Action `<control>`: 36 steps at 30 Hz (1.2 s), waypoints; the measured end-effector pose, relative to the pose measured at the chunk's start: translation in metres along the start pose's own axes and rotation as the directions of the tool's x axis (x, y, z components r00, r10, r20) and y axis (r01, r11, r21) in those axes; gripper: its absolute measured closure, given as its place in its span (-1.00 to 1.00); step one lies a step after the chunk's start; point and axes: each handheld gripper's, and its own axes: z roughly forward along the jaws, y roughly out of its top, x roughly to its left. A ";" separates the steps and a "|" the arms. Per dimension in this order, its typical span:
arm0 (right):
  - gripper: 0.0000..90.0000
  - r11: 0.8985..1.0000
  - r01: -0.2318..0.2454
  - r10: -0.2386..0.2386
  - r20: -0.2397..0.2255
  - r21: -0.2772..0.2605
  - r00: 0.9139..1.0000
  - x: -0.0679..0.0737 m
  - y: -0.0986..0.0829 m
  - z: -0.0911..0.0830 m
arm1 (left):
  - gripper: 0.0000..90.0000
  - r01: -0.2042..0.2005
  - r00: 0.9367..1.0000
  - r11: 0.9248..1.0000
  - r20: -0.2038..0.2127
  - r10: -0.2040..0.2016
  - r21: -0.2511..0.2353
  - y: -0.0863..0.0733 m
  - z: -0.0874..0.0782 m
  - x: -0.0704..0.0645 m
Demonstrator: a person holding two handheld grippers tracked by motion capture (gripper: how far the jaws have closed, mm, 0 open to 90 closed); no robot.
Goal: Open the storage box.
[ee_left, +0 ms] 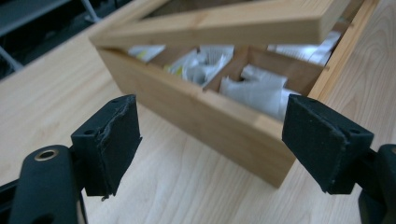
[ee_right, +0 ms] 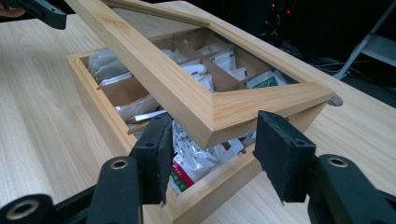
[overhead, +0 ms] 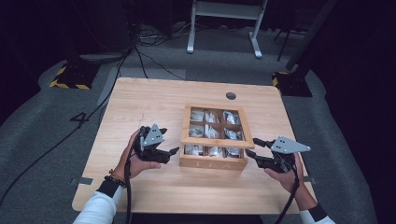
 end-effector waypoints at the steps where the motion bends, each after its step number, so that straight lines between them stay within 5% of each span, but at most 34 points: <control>1: 0.06 1.000 0.001 -0.001 -0.001 0.000 1.000 -0.001 0.002 0.000 | -0.51 -0.003 1.000 1.000 0.007 0.003 -0.007 0.003 0.000 -0.001; 6: 0.04 1.000 -0.014 0.014 0.002 -0.014 1.000 -0.004 0.007 0.000 | -0.47 -0.049 0.999 0.998 0.000 0.049 -0.050 0.015 0.002 -0.005; 11: 0.04 1.000 -0.022 0.022 0.003 -0.017 1.000 -0.006 0.011 -0.001 | -0.21 -0.119 0.993 0.990 -0.006 0.119 -0.081 0.028 0.006 -0.009; 21: 0.03 0.999 -0.042 0.042 0.005 -0.030 0.999 -0.010 0.017 -0.001 | -0.11 -0.177 0.984 0.977 -0.001 0.178 -0.117 0.041 0.011 -0.007; 30: 0.03 0.995 -0.078 0.079 0.015 -0.060 0.997 -0.015 0.025 -0.002 | 0.06 -0.213 0.976 0.967 0.004 0.215 -0.140 0.053 0.010 -0.004; 36: 0.01 0.990 -0.106 0.110 0.033 -0.088 0.993 -0.020 0.027 -0.005 | 0.09 -0.193 0.980 0.967 0.013 0.198 -0.168 0.057 0.009 0.002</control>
